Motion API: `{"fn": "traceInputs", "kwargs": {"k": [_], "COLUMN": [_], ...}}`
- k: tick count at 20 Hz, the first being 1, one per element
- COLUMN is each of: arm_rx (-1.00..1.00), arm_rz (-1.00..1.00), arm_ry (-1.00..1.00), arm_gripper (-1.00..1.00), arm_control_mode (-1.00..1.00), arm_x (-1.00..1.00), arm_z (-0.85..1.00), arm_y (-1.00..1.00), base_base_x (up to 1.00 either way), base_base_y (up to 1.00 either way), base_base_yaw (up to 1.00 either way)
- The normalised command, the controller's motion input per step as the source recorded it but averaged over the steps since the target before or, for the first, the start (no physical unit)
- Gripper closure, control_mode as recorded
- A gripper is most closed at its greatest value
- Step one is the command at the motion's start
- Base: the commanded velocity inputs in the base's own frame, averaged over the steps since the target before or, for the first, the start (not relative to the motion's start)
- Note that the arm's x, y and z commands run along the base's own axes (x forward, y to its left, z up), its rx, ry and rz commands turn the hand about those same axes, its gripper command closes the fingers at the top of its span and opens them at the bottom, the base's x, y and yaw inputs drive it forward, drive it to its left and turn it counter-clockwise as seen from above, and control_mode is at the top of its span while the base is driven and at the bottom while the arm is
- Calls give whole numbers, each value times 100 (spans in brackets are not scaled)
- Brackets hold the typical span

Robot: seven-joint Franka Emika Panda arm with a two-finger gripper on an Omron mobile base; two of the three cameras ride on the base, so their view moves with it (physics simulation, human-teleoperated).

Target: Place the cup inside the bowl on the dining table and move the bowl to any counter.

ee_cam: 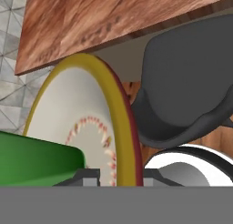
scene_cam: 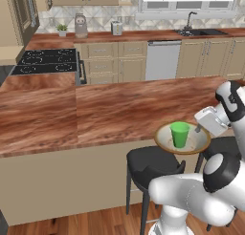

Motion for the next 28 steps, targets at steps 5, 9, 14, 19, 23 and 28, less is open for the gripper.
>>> {"fn": "traceInputs", "kwargs": {"k": [5,9,14,19,23,28], "arm_rx": [0,0,0,0,0,0], "arm_rz": [0,0,0,0,0,0], "arm_ry": [0,0,0,0,0,0], "arm_gripper": [100,100,100,100,100,100], "arm_control_mode": [-100,-100,100,100,100,100], "arm_x": [0,0,0,0,0,0], "arm_z": [0,0,0,0,0,0], "arm_y": [0,0,0,0,0,0], "base_base_x": [0,0,-1,-8,0,0], "base_base_y": [0,0,0,-7,-46,-66], "base_base_yaw": [0,0,0,-2,0,0]}}
